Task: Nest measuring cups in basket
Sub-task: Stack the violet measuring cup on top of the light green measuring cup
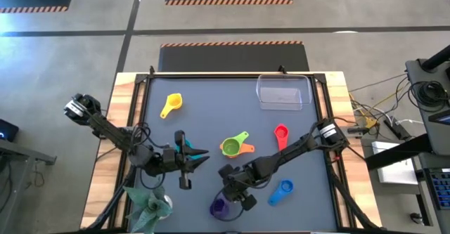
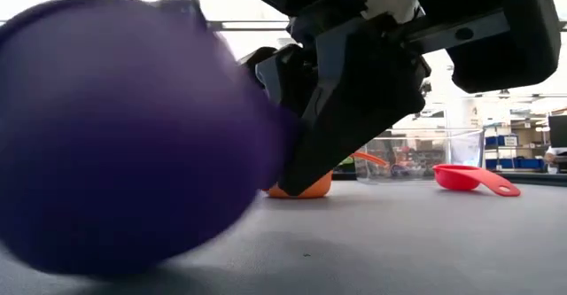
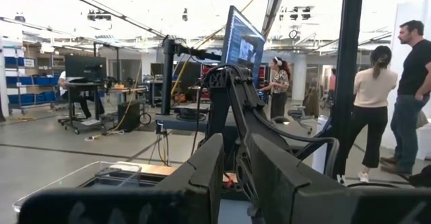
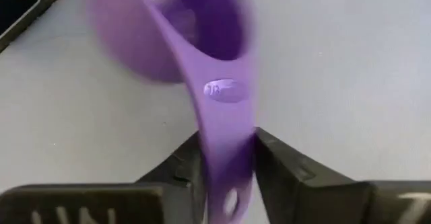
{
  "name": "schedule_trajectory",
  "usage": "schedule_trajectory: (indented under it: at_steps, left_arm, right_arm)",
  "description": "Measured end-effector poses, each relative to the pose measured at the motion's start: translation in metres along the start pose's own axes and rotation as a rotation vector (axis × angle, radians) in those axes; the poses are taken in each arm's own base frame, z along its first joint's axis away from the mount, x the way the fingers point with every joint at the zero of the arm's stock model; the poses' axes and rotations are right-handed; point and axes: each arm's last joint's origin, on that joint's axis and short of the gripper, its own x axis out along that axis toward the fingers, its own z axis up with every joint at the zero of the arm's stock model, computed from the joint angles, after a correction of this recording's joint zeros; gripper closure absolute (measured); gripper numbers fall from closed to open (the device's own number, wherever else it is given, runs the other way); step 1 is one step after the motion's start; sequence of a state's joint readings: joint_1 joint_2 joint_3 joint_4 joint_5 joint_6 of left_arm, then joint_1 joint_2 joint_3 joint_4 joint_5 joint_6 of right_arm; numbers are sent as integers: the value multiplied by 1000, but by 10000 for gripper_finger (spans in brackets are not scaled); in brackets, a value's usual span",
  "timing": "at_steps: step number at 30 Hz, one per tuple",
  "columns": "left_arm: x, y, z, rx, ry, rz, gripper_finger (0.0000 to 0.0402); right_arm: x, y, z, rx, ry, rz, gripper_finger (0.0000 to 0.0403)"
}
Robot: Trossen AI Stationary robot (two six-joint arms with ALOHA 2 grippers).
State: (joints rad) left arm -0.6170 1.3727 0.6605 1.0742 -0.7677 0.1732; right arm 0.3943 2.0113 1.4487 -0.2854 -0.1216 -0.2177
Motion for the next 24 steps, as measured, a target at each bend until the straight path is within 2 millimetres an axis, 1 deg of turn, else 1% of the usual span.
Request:
schedule_trajectory:
  at_steps: [3,9,12,14,20,22,24]
  left_arm:
    - [0,0,0,1,0,0,344]
    - [0,0,0,1,0,0,344]
    - [0,0,0,2,1,0,344]
    - [0,0,0,2,1,0,344]
    - [0,0,-1,5,4,0,344]
    - [0,0,-1,7,6,-1,344]
    - [0,0,-1,8,7,0,344]
  right_arm:
    - [0,-1,-1,7,13,-46,321]
    - [0,-1,-1,8,19,-56,361]
    - [-1,-3,-1,8,33,-101,385]
    - [-3,-3,-1,10,37,-135,392]
    - [-23,-5,7,25,29,-243,394]
    - [-31,-3,9,29,44,-312,394]
    - [-44,0,12,26,66,-421,394]
